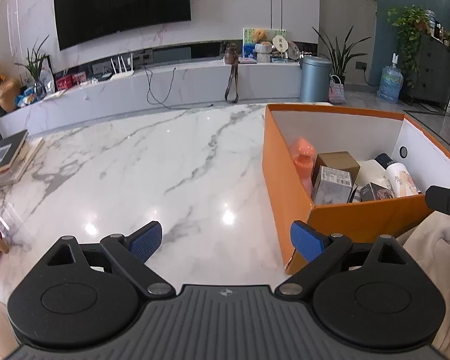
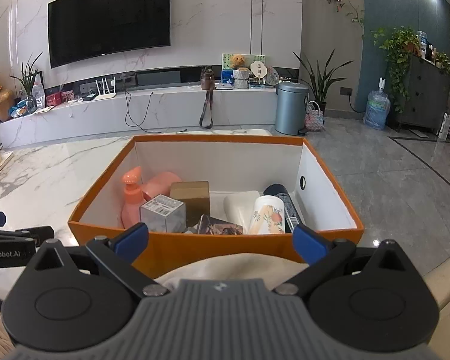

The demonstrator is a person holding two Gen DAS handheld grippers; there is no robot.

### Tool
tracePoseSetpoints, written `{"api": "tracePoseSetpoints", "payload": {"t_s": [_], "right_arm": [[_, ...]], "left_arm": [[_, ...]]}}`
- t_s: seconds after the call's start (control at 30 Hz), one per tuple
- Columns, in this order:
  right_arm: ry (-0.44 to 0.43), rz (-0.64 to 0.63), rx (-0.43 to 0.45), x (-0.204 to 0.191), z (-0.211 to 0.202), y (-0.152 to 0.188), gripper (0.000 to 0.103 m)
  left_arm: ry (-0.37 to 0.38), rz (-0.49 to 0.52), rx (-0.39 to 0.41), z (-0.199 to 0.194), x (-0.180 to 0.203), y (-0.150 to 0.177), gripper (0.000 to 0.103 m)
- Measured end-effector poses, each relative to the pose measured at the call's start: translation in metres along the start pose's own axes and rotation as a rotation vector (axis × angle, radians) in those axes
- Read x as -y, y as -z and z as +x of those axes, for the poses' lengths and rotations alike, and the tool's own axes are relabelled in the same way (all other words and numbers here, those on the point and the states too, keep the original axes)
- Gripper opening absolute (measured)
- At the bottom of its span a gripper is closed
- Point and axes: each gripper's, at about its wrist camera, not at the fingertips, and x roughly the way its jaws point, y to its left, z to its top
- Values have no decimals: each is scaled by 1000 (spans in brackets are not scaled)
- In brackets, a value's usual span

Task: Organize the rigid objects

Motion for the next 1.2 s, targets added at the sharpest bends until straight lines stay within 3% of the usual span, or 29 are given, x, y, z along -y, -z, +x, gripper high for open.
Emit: {"api": "tracePoseSetpoints", "payload": {"t_s": [1.2], "right_arm": [[5, 10, 5, 1, -2, -2, 101]], "left_arm": [[-1, -9, 24, -10, -2, -4, 103]]}}
